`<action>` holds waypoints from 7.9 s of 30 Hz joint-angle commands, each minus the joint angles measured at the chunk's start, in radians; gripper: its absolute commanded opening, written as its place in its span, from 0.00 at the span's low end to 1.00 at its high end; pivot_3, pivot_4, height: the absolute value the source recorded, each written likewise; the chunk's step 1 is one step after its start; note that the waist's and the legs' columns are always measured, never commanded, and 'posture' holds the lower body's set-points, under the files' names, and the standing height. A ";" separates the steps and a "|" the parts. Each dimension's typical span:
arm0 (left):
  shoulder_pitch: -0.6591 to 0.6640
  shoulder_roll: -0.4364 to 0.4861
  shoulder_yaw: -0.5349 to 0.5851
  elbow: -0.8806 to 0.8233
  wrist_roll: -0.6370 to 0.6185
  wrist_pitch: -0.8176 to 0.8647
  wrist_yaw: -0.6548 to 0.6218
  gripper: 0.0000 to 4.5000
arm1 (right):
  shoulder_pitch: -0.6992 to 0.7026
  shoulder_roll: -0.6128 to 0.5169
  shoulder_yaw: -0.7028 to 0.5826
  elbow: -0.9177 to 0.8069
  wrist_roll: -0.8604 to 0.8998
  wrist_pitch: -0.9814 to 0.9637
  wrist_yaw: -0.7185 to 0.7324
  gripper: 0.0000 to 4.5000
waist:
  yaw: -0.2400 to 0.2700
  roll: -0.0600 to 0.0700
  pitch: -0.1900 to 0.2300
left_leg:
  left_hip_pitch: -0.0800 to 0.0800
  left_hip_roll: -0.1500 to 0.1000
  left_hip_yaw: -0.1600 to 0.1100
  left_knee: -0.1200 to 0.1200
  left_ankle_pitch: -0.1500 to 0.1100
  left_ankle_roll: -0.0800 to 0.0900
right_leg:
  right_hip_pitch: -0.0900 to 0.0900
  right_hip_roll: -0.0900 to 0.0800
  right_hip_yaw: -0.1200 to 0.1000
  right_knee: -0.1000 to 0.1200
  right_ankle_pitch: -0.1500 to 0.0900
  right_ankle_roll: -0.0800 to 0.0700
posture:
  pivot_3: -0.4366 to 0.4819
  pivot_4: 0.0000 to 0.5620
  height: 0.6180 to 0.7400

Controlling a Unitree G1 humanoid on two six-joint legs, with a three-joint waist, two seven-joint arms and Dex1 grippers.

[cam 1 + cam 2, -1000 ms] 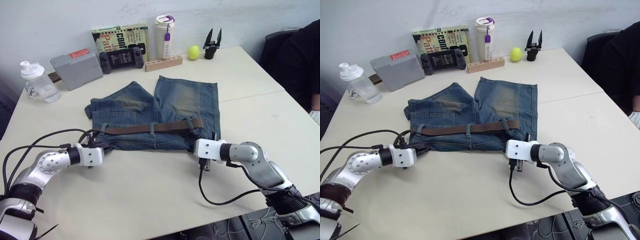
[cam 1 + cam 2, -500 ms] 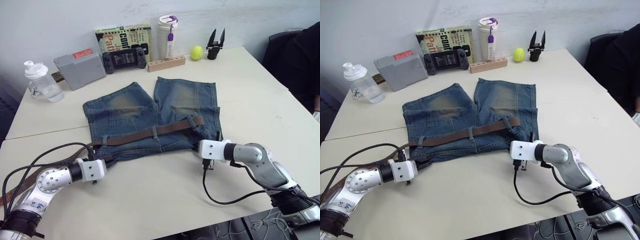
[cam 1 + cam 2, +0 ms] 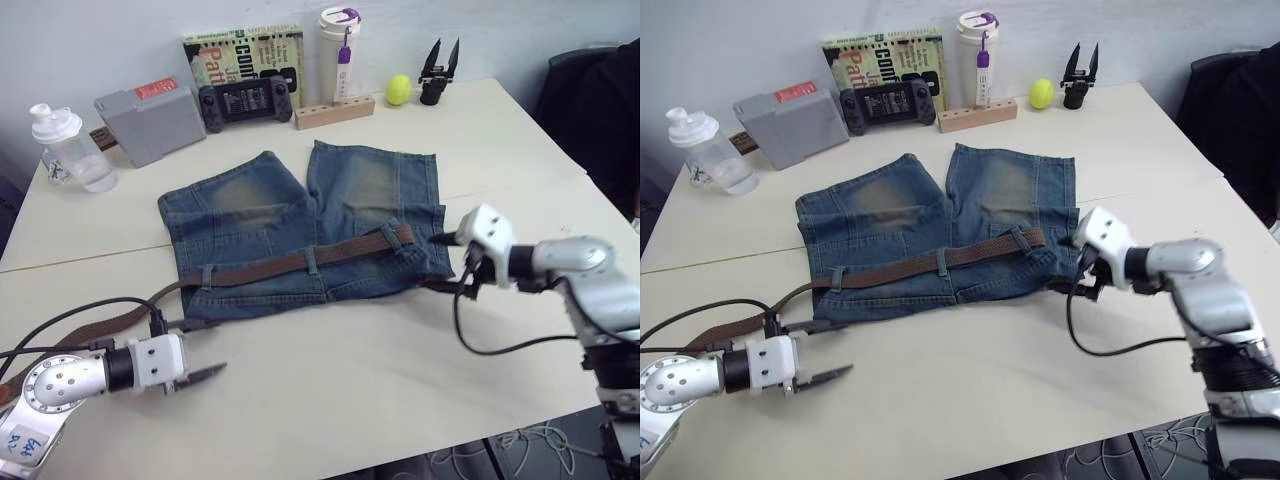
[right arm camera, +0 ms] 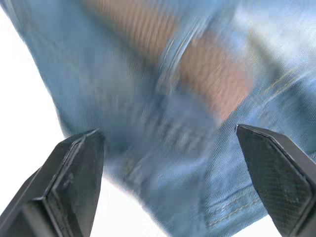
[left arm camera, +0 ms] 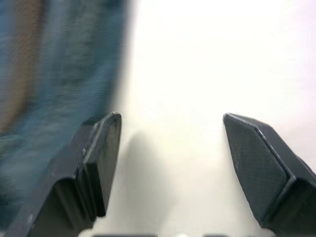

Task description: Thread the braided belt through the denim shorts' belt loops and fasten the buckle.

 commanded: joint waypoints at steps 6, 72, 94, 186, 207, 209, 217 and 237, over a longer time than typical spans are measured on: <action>-0.018 -0.039 0.191 -0.052 -0.216 0.245 -0.044 0.82 | -0.315 0.121 -0.014 0.342 0.070 0.363 -0.113 0.99 | 0.013 -0.003 0.011 | -0.006 0.006 -0.001 0.011 0.000 0.000 | -0.003 -0.001 0.002 0.005 0.000 -0.001 | 0.48 0.27 0.84; -0.744 -0.306 0.230 0.520 -0.272 0.679 -0.180 0.01 | -0.135 0.222 -0.106 0.162 0.168 0.269 -0.211 0.05 | 0.011 -0.009 0.010 | -0.030 -0.007 -0.001 0.022 0.007 -0.003 | -0.019 -0.002 0.000 0.014 0.004 0.004 | 0.48 0.27 0.84; -0.095 -0.285 0.394 0.661 0.700 -1.112 0.311 0.01 | 0.631 -0.020 -0.059 -0.151 -0.221 -0.760 0.042 0.05 | 0.014 -0.014 0.008 | -0.011 -0.007 -0.005 0.021 0.001 0.005 | 0.000 -0.005 0.002 0.007 0.006 0.007 | 0.48 0.27 0.84; -0.692 -0.360 -0.098 0.509 0.164 0.344 0.096 0.46 | -0.276 0.351 0.087 0.590 -0.256 -0.234 -0.449 0.49 | 0.000 0.004 -0.024 | 0.001 -0.011 -0.011 0.011 0.005 0.010 | 0.014 -0.016 0.003 0.000 0.010 0.014 | 0.48 0.27 0.84; -0.465 -0.662 0.835 -0.372 -0.426 1.279 0.912 0.99 | 0.076 0.332 0.093 -0.286 0.068 0.080 -0.277 1.00 | 0.032 -0.011 -0.005 | -0.018 -0.012 -0.014 0.016 0.005 0.010 | 0.000 -0.013 0.002 -0.003 0.012 0.017 | 0.48 0.27 0.84; -0.498 -0.736 0.870 -0.435 -0.438 1.366 1.037 0.99 | 0.083 0.308 0.089 -0.279 0.077 0.067 -0.239 1.00 | 0.039 -0.015 -0.005 | -0.018 -0.012 -0.015 0.017 0.005 0.010 | 0.001 -0.013 0.003 -0.004 0.013 0.018 | 0.48 0.27 0.84; -0.573 -0.832 0.889 -0.415 -0.373 1.465 1.249 0.99 | 0.096 0.267 0.052 -0.283 0.170 0.055 -0.130 1.00 | 0.042 -0.021 -0.002 | -0.017 -0.017 -0.012 0.017 0.005 0.009 | 0.001 -0.011 0.001 -0.003 0.013 0.017 | 0.48 0.27 0.84; -0.622 -0.830 0.832 -0.136 -0.276 1.391 1.262 0.99 | 0.166 0.231 0.071 -0.405 0.246 0.069 -0.116 1.00 | 0.044 -0.023 -0.001 | -0.015 -0.016 -0.009 0.016 0.005 0.009 | 0.001 -0.009 0.002 -0.002 0.013 0.017 | 0.48 0.27 0.84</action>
